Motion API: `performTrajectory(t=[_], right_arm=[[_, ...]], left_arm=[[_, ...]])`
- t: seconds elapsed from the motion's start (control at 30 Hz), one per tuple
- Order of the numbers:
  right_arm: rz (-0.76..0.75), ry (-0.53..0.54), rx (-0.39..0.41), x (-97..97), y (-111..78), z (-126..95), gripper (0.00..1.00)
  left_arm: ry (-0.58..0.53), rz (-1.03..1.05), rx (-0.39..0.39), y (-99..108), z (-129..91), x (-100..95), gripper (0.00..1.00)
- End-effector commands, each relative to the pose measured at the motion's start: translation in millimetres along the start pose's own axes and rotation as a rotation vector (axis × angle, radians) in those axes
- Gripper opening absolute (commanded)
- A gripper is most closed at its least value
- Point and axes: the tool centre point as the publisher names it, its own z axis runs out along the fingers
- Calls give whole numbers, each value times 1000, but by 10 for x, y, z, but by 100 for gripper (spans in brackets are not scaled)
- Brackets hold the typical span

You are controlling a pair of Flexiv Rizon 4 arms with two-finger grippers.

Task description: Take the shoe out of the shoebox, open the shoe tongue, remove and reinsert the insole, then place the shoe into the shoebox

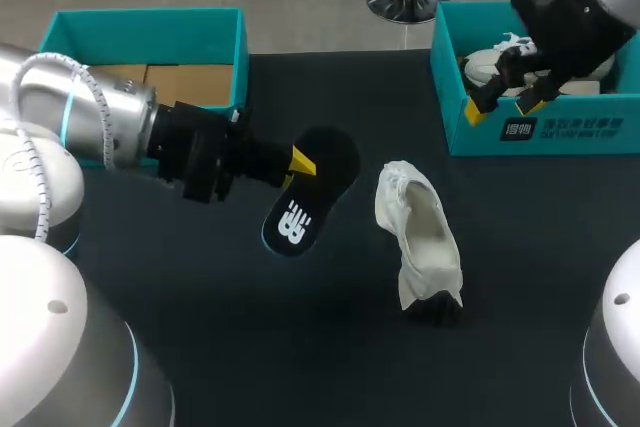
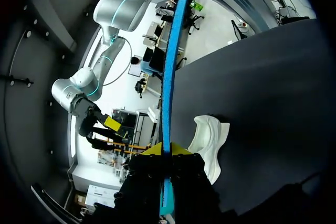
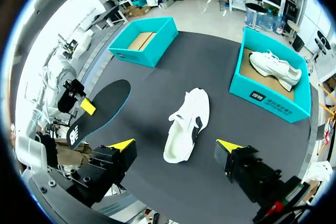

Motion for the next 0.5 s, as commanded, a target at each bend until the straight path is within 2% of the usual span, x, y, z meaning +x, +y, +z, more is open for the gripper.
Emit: performTrajectory(t=[0.03, 0.23, 0.37, 0.5], right_arm=[[-43, 47, -22, -151, -194, -100, 100], [-72, 2, -24, -245, -366, -299, 100], [-116, -26, 12, -218, -391, -397, 100], [-137, -38, -11, -180, -389, -432, 100]], left_arm=[[2, 1, -2, -9, -2, 3, 0], [2, 1, -2, -9, -2, 3, 0], [2, 1, -2, -9, -2, 3, 0], [2, 1, -2, -9, -2, 3, 0]])
